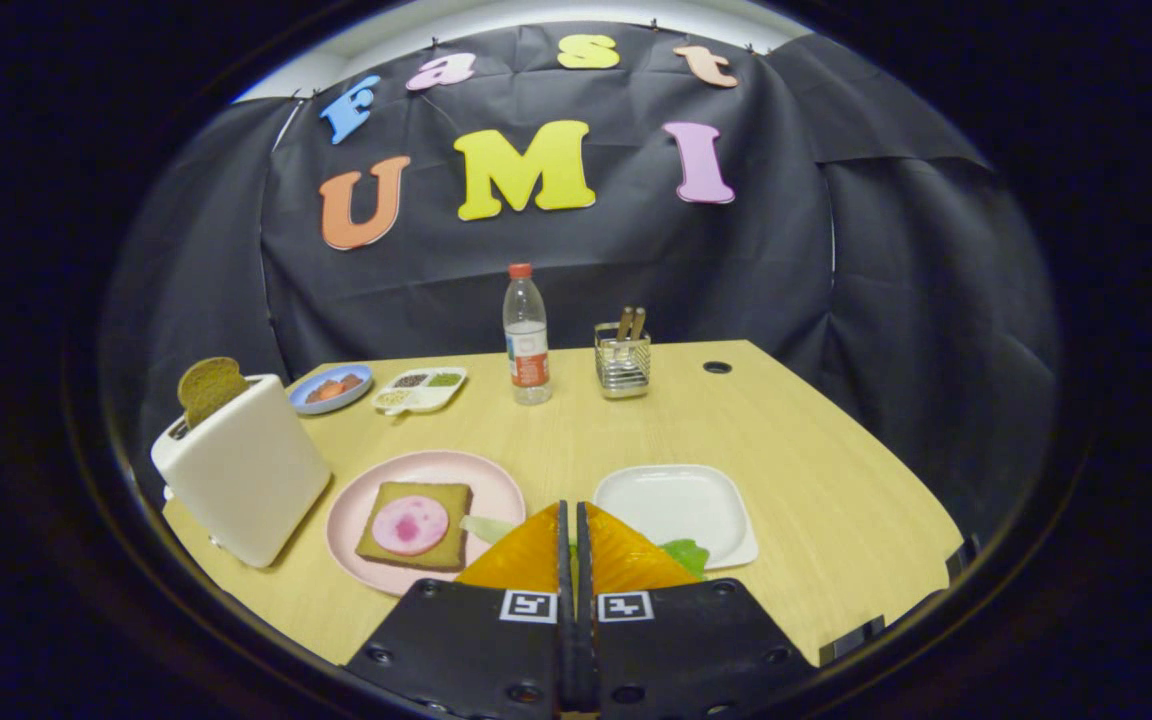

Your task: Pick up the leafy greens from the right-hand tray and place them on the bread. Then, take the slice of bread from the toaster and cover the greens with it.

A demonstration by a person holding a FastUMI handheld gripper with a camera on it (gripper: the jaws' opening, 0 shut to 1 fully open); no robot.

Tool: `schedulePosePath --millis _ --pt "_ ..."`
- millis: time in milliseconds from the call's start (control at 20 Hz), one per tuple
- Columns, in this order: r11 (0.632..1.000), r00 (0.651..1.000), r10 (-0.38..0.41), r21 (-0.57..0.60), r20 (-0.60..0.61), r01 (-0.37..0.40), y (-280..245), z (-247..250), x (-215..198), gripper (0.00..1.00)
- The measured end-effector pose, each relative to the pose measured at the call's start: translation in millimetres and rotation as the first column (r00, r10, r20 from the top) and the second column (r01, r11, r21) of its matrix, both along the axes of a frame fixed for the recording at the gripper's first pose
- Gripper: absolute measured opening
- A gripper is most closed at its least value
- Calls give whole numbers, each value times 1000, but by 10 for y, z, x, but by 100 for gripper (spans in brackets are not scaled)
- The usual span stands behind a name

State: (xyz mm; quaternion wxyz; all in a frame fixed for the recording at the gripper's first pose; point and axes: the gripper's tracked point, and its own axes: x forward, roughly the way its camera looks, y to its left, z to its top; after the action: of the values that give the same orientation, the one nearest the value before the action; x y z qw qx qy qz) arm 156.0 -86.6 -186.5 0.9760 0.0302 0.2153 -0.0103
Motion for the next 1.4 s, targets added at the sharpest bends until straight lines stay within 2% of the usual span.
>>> schedulePosePath --millis 250,500,650,900,1100,1400 --pt "999 1000 17 -42 5 -17 236 101 178 0" --pt "995 997 -69 -69 -38 67 -2 -263 26 0" --pt "995 992 -94 -50 -83 90 -57 -555 -69 18" --pt "991 981 -134 -26 -141 131 -108 -889 -112 97" --pt "982 959 -185 -13 -216 186 -205 -1117 -148 97" --pt "983 955 -180 -24 -234 179 -200 -1216 -136 100"
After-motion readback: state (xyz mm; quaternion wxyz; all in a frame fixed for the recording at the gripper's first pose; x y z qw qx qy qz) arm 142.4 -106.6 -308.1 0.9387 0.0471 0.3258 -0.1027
